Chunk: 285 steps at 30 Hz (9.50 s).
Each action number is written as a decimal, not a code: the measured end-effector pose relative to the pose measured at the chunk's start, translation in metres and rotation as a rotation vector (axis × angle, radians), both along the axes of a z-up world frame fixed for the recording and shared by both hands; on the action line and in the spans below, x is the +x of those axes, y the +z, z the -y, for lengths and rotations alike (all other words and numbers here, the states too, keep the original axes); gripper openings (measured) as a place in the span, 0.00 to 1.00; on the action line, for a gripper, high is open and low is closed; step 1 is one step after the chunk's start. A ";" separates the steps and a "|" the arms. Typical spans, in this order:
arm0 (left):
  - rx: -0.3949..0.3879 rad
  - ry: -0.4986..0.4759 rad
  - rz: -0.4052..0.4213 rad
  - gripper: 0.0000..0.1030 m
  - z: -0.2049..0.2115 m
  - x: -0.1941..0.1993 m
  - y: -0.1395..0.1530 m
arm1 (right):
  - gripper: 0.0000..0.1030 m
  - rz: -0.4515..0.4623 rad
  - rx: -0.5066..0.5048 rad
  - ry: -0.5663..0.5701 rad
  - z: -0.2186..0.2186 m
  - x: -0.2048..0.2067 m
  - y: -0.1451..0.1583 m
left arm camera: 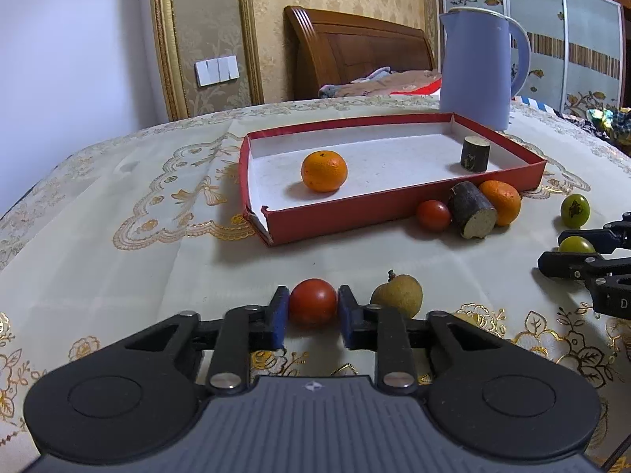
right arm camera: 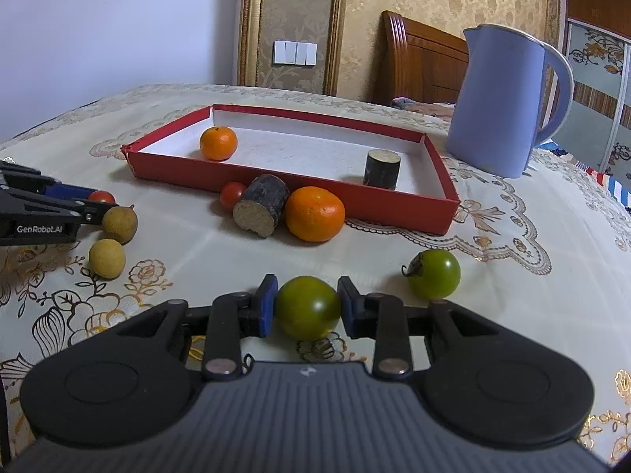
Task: Organize fruits
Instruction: 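Grasp the red tomato with the left gripper while the right grasps a green lime, then lower the tomato into the tray with the left gripper and open it while the right carries the lime, then lower the green fruit into the tray and open the right gripper, then withdraw both open grippers from the tray toward the loose fruits, then grasp a brown pear-like fruit with the left gripper while the right grasps a green tomato, then place the brown fruit in the tray with the left gripper while the right places the green tomato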
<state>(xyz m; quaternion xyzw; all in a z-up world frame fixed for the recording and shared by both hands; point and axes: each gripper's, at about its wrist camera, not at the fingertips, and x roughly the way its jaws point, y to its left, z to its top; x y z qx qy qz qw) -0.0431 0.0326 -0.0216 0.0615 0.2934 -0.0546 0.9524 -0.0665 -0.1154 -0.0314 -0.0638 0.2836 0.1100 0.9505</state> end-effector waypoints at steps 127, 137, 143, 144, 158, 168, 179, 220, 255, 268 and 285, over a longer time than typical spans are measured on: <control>-0.119 0.138 0.100 0.84 0.014 0.065 0.017 | 1.00 0.152 0.196 -0.289 0.036 0.090 0.018; -0.055 0.052 0.110 0.84 0.015 0.030 0.011 | 1.00 0.132 0.269 -0.295 0.048 0.077 0.018; -0.211 0.061 0.065 0.85 -0.012 0.025 0.010 | 1.00 0.130 0.271 -0.299 0.049 0.074 0.016; -0.219 0.062 0.050 0.85 -0.013 0.026 0.009 | 1.00 0.130 0.270 -0.300 0.049 0.074 0.016; -0.207 0.025 0.046 0.85 -0.003 -0.025 0.007 | 1.00 0.121 0.276 -0.300 0.051 0.074 0.015; -0.220 0.011 0.012 0.85 0.014 -0.042 -0.001 | 1.00 0.119 0.292 -0.302 0.070 0.043 0.009; -0.177 -0.009 -0.042 0.85 0.044 -0.038 -0.001 | 1.00 0.146 0.195 -0.332 0.102 0.006 0.011; -0.159 -0.076 -0.022 0.27 0.048 -0.040 -0.002 | 1.00 0.033 0.168 -0.328 0.109 0.018 -0.002; -0.172 -0.063 0.037 0.27 0.029 -0.033 0.016 | 0.32 -0.058 0.059 -0.187 0.063 0.051 -0.003; -0.165 -0.055 0.065 0.27 0.027 -0.007 0.037 | 0.31 0.047 0.099 -0.201 0.066 0.040 0.012; -0.161 0.020 0.097 0.27 0.038 0.079 0.034 | 0.31 0.115 0.111 -0.211 0.039 0.110 0.034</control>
